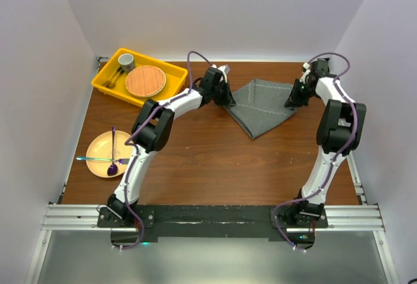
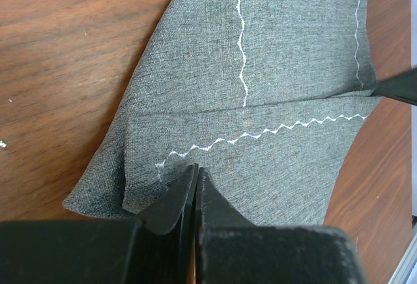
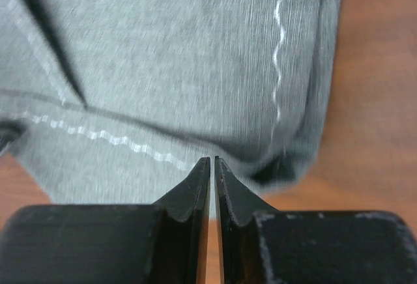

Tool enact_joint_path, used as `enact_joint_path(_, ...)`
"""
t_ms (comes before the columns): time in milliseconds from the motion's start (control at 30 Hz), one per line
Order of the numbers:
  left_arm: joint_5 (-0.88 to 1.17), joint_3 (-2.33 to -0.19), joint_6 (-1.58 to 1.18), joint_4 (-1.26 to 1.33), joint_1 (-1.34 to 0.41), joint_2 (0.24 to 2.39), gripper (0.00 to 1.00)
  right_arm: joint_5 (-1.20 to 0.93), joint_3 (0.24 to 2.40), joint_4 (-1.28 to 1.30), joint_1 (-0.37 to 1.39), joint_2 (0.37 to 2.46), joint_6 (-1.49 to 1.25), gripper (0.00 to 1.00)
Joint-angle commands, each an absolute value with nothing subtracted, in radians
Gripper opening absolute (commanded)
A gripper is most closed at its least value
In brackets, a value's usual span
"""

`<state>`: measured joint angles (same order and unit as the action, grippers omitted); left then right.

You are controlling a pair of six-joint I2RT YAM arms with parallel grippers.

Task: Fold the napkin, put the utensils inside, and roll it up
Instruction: Fold the napkin

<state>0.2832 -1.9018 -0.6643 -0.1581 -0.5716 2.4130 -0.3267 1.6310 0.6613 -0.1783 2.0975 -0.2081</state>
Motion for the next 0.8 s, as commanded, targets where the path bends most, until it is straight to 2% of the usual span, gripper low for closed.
enact_joint_path(0, 0.278, -1.934, -0.644, -0.161, -0.571, 2.398, 0.02, -0.287, 1.553, 0.663, -0.187, 1.97, -0.167, 0.11)
enact_joint_path(167, 0.272, -1.939, -0.646, -0.172, -0.572, 2.381, 0.03, -0.287, 1.466, 0.585, -0.19, 2.006, -0.166, 0.1)
enact_joint_path(333, 0.23, -1.948, -0.649, -0.232, -0.578, 2.283, 0.14, -0.27, 1.522, 0.569, -0.178, 2.04, -0.17, 0.12)
enact_joint_path(367, 0.223, -1.941, -0.649, -0.239, -0.578, 2.258, 0.16, -0.256, 1.534, 0.58, -0.172, 2.031, -0.163, 0.15)
enact_joint_path(400, 0.21, -1.931, -0.653, -0.254, -0.58, 2.208, 0.2, -0.239, 1.561, 0.615, -0.164, 2.022, -0.155, 0.23)
enact_joint_path(467, 0.193, -1.892, -0.653, -0.279, -0.577, 2.149, 0.24, -0.181, 1.586, 0.653, -0.135, 1.974, -0.134, 0.3)
enact_joint_path(500, 0.175, -1.86, -0.652, -0.31, -0.572, 2.09, 0.28, -0.152, 1.598, 0.687, -0.108, 1.953, -0.126, 0.38)
enact_joint_path(633, 0.173, -1.74, -0.661, -0.365, -0.554, 1.926, 0.35, -0.002, 1.589, 0.729, -0.008, 1.806, -0.077, 0.55)
enact_joint_path(767, 0.183, -1.545, -0.707, -0.382, -0.516, 1.729, 0.37, 0.07, 1.546, 0.704, 0.167, 1.746, 0.076, 0.65)
